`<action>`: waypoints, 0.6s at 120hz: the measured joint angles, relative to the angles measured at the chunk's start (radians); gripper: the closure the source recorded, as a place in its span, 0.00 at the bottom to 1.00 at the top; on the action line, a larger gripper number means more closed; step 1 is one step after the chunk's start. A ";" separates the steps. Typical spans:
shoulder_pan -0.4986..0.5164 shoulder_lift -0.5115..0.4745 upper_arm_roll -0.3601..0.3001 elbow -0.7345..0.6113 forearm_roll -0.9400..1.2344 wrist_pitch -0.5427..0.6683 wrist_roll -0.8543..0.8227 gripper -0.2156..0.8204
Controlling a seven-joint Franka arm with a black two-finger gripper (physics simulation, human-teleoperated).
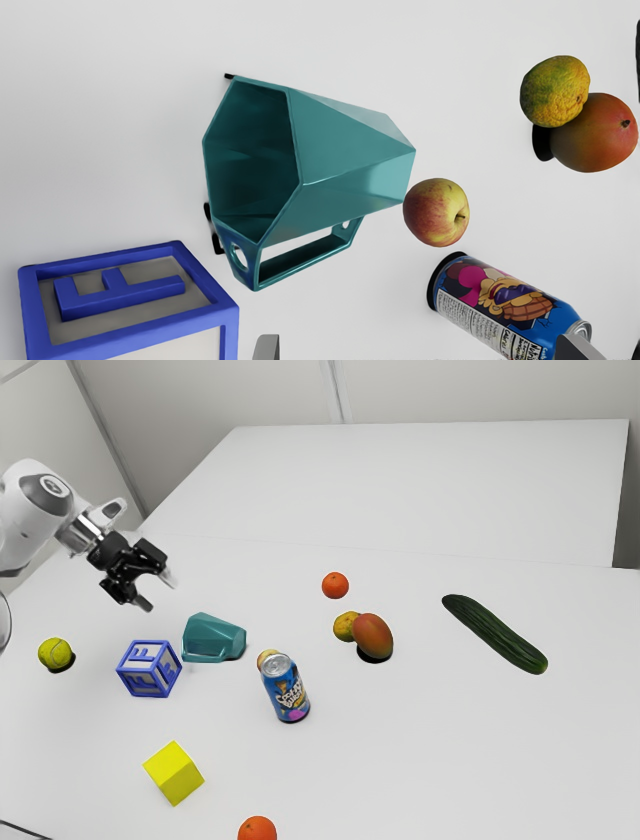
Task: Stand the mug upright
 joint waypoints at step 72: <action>0.021 0.138 -0.007 -0.048 -0.248 0.054 0.184 0.21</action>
